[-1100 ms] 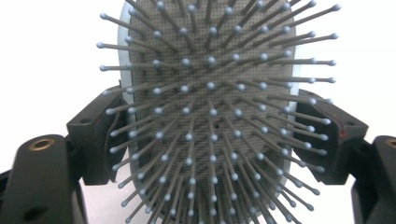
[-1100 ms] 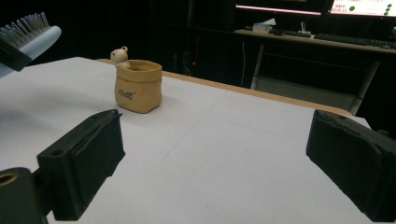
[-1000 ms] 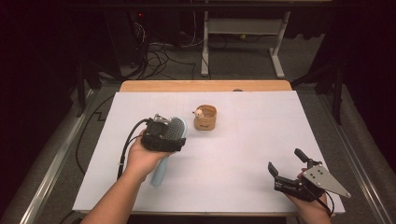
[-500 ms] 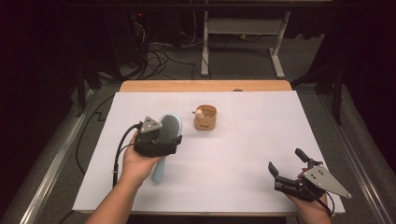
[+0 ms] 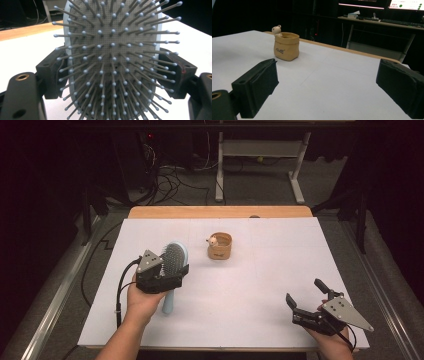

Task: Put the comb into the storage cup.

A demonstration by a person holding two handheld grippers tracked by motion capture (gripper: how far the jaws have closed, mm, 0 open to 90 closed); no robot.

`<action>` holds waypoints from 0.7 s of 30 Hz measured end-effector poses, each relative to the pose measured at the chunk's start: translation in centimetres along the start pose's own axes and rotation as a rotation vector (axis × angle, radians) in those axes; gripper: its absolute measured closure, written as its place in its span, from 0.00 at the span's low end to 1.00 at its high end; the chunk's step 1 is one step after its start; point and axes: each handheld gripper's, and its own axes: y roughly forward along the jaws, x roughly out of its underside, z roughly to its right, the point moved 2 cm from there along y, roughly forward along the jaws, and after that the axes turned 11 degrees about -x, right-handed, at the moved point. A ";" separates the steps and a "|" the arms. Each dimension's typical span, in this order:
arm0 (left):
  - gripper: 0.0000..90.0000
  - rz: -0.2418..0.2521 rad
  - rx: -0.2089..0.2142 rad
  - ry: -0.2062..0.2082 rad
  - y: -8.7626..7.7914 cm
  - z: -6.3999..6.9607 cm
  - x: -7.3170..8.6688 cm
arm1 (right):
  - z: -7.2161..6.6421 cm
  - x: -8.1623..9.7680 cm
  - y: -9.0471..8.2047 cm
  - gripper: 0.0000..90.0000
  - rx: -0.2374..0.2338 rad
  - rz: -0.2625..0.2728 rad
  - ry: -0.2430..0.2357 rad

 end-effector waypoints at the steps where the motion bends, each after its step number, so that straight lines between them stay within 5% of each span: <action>1: 0.23 0.015 -0.003 -0.001 -0.1 0.0 0.0 | 0.0 0.0 0.0 0.05 0.000 -0.001 0.002; 11: 0.23 0.121 0.008 -0.021 -1.0 -0.6 -0.5 | 0.0 -0.3 0.3 0.05 0.008 0.000 -0.005; 21: 0.23 0.168 0.005 -0.003 -0.8 -0.9 -0.6 | -0.2 -0.9 1.3 0.03 -0.011 -0.014 0.019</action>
